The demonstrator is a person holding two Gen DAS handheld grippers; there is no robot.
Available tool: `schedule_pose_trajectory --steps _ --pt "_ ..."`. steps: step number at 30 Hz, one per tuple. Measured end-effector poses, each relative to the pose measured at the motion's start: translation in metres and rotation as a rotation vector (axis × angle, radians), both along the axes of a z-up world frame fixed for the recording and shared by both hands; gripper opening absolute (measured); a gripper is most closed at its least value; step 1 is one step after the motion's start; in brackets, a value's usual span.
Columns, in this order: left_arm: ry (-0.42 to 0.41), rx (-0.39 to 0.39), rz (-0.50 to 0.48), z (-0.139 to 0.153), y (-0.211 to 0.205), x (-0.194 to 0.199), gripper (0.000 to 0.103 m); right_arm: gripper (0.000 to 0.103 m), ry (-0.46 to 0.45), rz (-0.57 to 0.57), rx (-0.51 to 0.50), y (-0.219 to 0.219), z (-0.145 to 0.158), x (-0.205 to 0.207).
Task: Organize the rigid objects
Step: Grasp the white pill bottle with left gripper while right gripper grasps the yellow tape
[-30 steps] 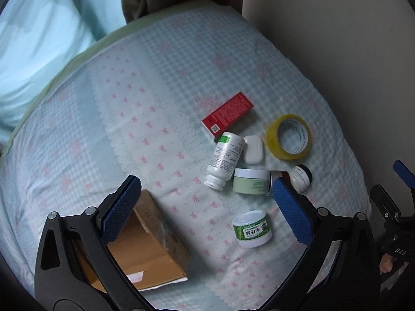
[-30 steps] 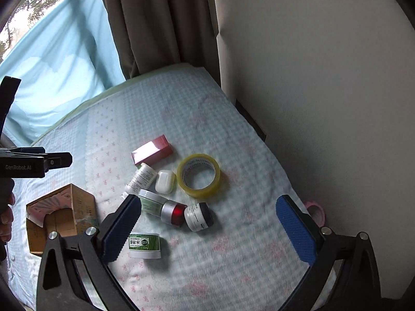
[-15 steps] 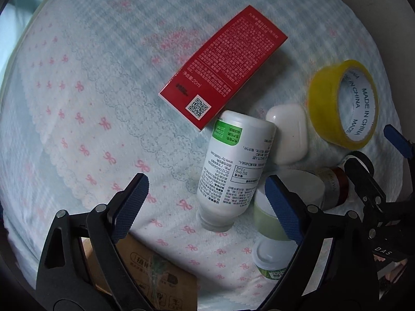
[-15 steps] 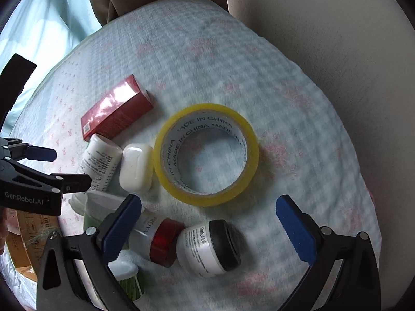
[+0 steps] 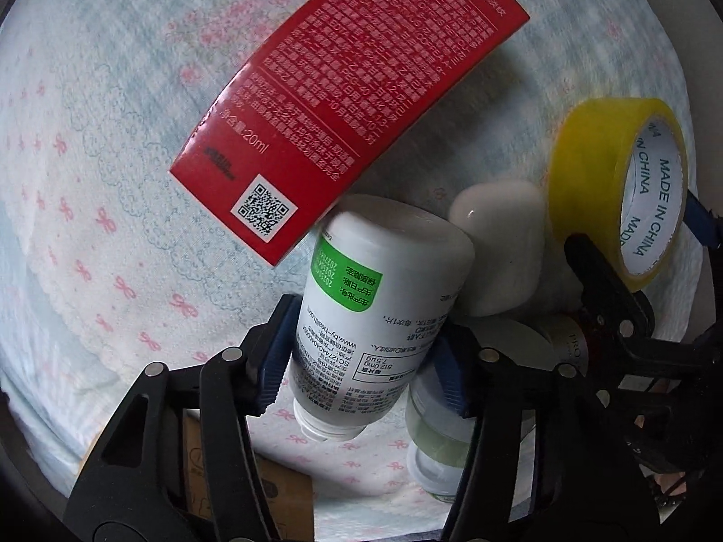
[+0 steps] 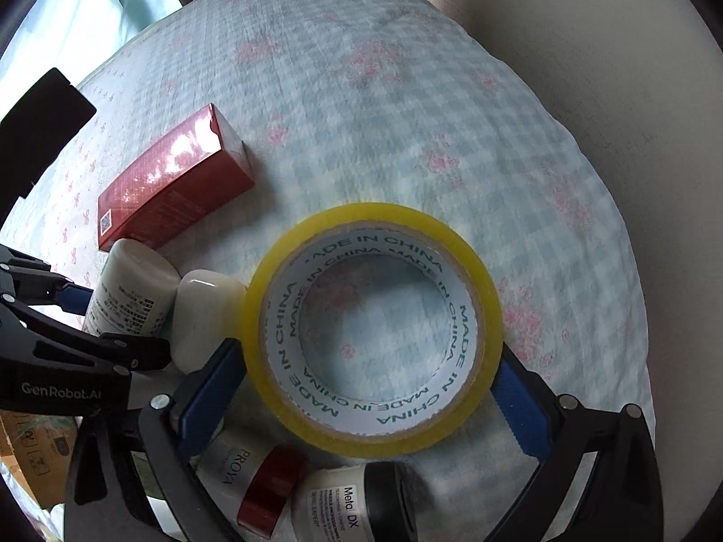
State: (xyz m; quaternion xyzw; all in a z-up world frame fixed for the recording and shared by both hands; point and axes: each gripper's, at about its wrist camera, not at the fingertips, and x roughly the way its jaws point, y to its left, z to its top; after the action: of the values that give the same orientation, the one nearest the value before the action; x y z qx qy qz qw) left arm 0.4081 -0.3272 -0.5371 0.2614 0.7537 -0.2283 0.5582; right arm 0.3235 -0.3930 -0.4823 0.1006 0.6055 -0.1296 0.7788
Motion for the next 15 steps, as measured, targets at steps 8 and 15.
schedule_pose_trajectory --steps 8,15 --pt "-0.033 -0.03 -0.015 -0.005 0.001 -0.011 0.051 0.095 -0.011 0.0 0.008 0.001 0.003 -0.01" --pt "-0.065 -0.062 -0.026 0.023 0.01 -0.015 0.049 0.095 -0.03 -0.008 0.009 -0.001 0.014 -0.018"
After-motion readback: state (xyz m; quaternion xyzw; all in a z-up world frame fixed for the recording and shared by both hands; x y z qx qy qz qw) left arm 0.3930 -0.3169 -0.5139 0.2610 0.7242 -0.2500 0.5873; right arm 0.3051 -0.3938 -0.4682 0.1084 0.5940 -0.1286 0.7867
